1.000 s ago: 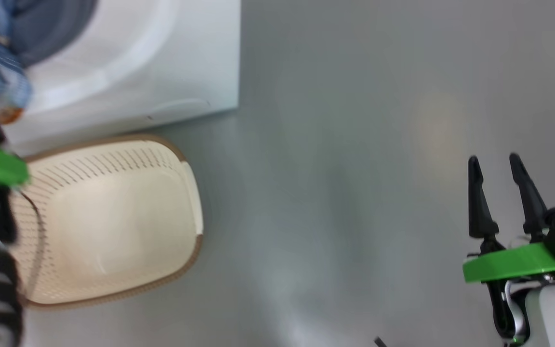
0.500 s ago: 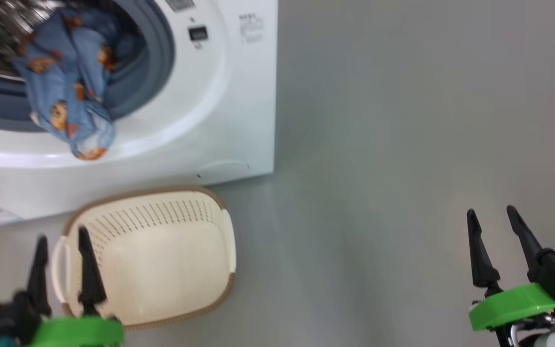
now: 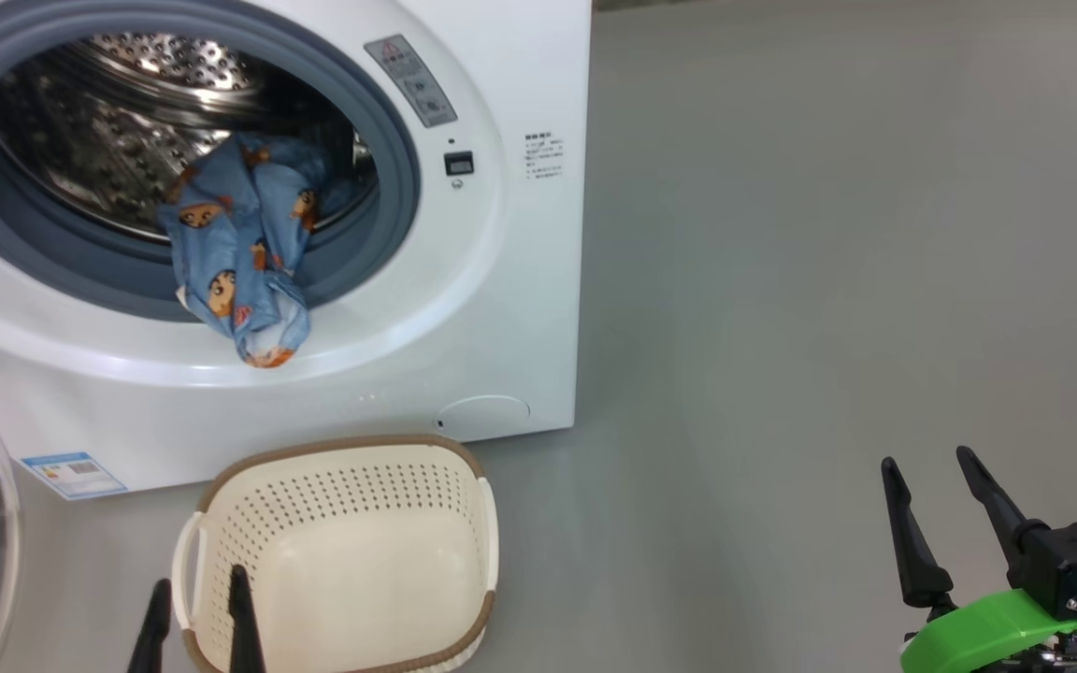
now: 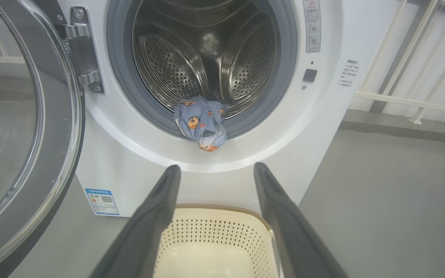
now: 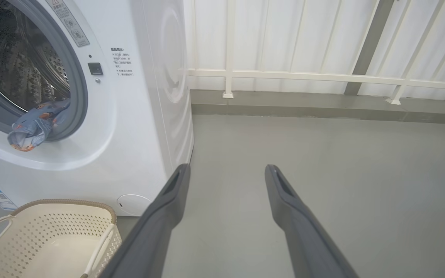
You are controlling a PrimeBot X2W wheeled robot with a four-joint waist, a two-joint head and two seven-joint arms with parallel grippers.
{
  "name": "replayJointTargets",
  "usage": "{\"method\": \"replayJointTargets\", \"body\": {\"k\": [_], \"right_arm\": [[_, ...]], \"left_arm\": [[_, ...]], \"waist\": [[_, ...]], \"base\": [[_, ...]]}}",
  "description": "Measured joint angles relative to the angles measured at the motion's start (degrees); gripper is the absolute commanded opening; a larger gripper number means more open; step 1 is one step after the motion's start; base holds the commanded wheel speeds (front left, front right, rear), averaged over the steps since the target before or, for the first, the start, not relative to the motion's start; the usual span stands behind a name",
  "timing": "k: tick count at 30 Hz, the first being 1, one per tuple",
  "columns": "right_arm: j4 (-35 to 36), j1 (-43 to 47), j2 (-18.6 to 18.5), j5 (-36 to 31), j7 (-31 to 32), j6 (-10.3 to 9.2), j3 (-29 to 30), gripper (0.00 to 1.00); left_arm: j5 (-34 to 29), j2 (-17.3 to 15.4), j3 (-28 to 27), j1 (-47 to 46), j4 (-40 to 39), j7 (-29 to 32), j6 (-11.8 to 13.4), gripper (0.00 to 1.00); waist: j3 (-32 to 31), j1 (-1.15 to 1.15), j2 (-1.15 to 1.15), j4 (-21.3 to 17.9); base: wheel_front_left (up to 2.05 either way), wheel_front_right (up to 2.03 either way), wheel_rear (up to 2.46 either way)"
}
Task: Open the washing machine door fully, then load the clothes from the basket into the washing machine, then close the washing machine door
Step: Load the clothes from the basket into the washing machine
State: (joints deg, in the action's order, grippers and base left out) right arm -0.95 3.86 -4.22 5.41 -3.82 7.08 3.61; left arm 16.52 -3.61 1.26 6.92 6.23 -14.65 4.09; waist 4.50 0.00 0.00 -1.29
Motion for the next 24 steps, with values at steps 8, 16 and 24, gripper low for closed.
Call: {"method": "replayJointTargets", "body": {"k": [8, 16, 24], "right_arm": [[0.01, 0.33, -0.89, 0.02, 0.75, 0.0, -1.37, 1.0], [0.02, 0.9, -0.74, 0.13, 0.82, 0.0, -1.89, 1.0], [-0.05, 1.38, 0.02, 0.35, 0.81, 0.0, -2.14, 1.0]], "left_arm": [[-0.07, 0.14, 0.75, 0.63, -0.02, 0.01, 0.01, 1.0], [-0.12, 0.13, 1.48, 1.8, 0.02, 0.03, 0.09, 1.0], [-0.12, 0.05, 1.64, 1.8, 0.15, 0.47, 0.52, 1.0]], "waist": [[-2.87, 0.0, 0.0, 1.18], [-4.7, 0.0, 0.0, 1.21], [-4.59, 0.0, 0.0, 0.98]], "base": [[0.0, 0.0, 0.0], [0.0, 0.0, 0.0], [0.0, 0.0, 0.0]]}}
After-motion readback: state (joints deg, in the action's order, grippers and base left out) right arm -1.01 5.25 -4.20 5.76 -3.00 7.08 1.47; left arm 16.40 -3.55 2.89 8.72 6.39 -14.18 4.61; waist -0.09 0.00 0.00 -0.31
